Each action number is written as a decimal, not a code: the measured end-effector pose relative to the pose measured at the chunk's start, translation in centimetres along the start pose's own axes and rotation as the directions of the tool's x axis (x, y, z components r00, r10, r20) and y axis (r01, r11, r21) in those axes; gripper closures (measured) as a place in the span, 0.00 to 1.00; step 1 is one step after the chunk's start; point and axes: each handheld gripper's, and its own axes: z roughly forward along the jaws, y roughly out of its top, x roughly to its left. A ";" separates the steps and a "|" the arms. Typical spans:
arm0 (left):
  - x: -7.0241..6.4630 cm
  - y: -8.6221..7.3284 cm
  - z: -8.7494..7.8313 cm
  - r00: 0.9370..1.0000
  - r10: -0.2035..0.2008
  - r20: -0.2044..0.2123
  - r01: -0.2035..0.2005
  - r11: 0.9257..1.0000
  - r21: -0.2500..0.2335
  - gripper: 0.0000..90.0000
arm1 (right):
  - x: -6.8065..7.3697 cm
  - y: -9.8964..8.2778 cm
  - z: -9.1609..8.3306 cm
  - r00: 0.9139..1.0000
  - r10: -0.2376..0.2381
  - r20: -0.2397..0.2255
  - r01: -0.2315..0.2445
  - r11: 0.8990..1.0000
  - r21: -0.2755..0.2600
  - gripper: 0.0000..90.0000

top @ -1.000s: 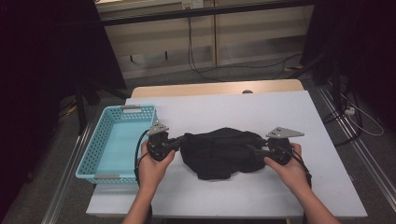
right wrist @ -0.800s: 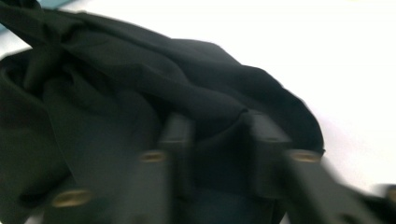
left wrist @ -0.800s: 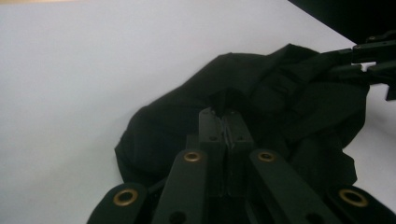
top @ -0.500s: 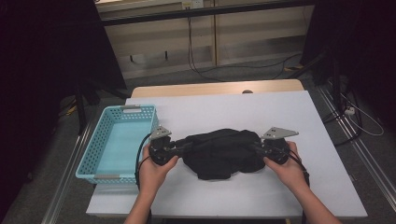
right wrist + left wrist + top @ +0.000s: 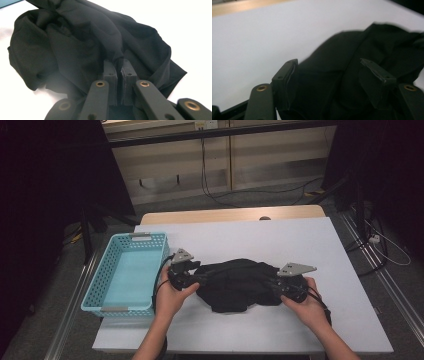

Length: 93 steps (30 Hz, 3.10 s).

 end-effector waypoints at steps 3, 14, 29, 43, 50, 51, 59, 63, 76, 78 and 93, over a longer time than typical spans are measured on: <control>0.0 -0.6 1.2 1.000 0.014 -0.002 -0.014 0.999 0.045 0.41 | 0.0 -0.1 -0.2 1.000 0.000 0.001 0.000 1.000 -0.002 0.95; 0.1 -0.5 1.7 0.999 0.020 -0.026 -0.019 0.999 0.042 0.96 | 0.0 -0.4 -0.2 1.000 0.002 -0.005 -0.002 1.000 0.006 0.96; 2.3 1.1 -4.4 0.987 -0.131 -0.094 0.117 0.982 -0.146 1.00 | -3.6 -0.2 -3.3 0.994 0.063 0.084 -0.055 0.994 -0.096 0.96; 3.1 0.5 -5.0 0.973 -0.162 -0.162 0.144 0.982 -0.118 1.00 | -3.1 -0.5 -3.1 0.991 0.105 0.087 -0.096 0.990 -0.103 0.68; 2.8 0.5 -4.7 0.976 -0.154 -0.153 0.140 0.985 -0.104 1.00 | -2.2 -0.4 -3.0 0.993 0.108 0.042 -0.104 0.991 -0.087 0.73; 2.7 0.4 -4.6 0.976 -0.157 -0.152 0.142 0.984 -0.103 1.00 | -1.7 -0.3 -2.9 0.994 0.105 0.033 -0.102 0.992 -0.080 0.73; 2.6 0.3 -4.5 0.978 -0.156 -0.141 0.144 0.985 -0.095 1.00 | 0.8 -0.2 -1.4 1.000 0.029 -0.008 -0.029 0.999 -0.018 0.62; 2.6 0.2 -4.3 0.978 -0.157 -0.139 0.145 0.985 -0.089 1.00 | 1.0 -0.7 -0.1 1.000 0.020 0.007 -0.020 0.999 0.028 0.55; 2.7 0.1 -4.3 0.977 -0.164 -0.138 0.154 0.985 -0.082 1.00 | 0.1 -0.4 0.5 0.999 0.019 0.041 -0.020 0.999 0.028 0.94; 2.7 0.1 -4.3 0.976 -0.168 -0.137 0.158 0.984 -0.085 1.00 | -0.5 -0.2 -0.5 0.998 0.039 0.050 -0.039 0.999 -0.009 0.94; 1.7 0.4 -3.8 0.984 -0.172 -0.047 0.167 0.981 -0.103 0.96 | -4.5 -0.7 -4.5 0.976 0.164 0.144 -0.142 0.978 -0.152 0.95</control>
